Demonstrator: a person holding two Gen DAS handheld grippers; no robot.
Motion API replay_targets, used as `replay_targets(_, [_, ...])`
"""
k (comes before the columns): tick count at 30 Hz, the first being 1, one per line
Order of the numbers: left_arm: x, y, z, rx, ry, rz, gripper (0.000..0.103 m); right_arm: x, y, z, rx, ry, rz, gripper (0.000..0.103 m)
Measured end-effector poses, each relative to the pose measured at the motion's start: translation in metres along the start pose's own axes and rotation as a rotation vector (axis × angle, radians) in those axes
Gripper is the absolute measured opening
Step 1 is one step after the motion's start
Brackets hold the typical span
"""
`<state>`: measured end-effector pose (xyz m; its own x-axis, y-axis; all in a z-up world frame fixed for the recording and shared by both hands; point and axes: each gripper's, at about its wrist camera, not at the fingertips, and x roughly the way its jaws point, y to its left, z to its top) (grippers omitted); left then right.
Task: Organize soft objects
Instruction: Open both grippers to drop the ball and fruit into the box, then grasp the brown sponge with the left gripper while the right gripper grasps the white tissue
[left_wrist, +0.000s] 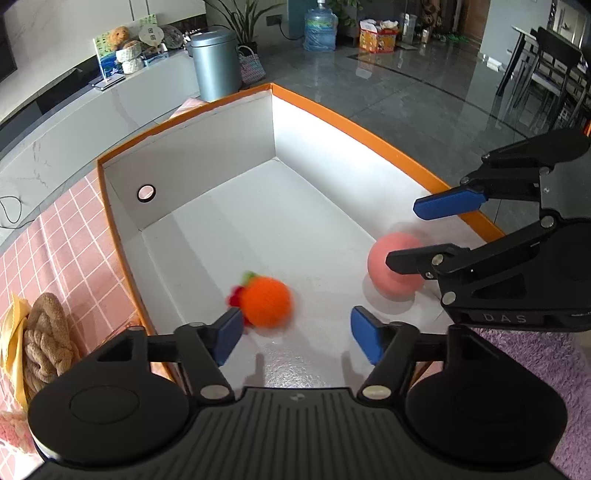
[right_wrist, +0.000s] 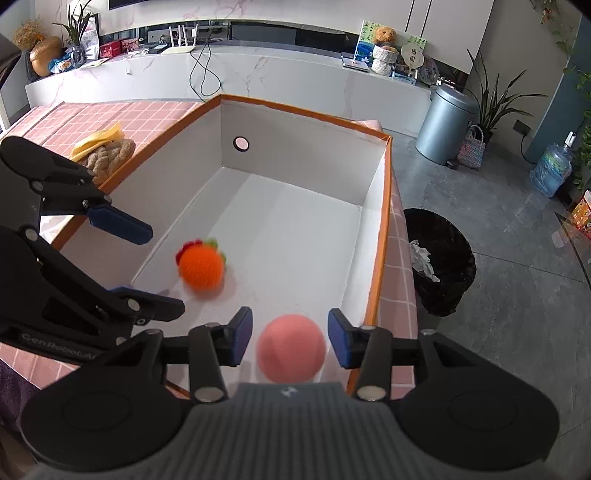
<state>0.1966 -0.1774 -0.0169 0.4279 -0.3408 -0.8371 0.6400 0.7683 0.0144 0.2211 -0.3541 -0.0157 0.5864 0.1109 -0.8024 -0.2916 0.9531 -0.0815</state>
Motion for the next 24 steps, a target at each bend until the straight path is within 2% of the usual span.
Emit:
replay_targets(1, [-0.002,0.0,0.0,-0.004,-0.005,-0.003,0.081,-0.002,0.0,0.0,0.002,-0.005,-0.002,0.055])
replay_targets(3, [-0.006,0.001,-0.002,-0.01,-0.018,-0.006,0.082,-0.006,0.001,0.0,0.003,-0.023,-0.019,0.061])
replay_targets(11, [-0.041,0.007,-0.014,-0.084,-0.166,0.002,0.082,-0.038,0.004,-0.001,0.056,-0.129,-0.074,0.069])
replay_targets(13, [-0.053,0.01,-0.02,-0.111,-0.22,0.005,0.082,-0.049,0.006,-0.003,0.088,-0.174,-0.096,0.075])
replay_targets(18, [-0.083,0.021,-0.036,-0.198,-0.311,-0.001,0.082,-0.074,0.023,-0.014,0.155,-0.291,-0.112,0.076])
replay_targets(24, [-0.113,0.03,-0.067,-0.267,-0.399,0.02,0.082,-0.091,0.063,-0.033,0.217,-0.406,-0.118,0.076])
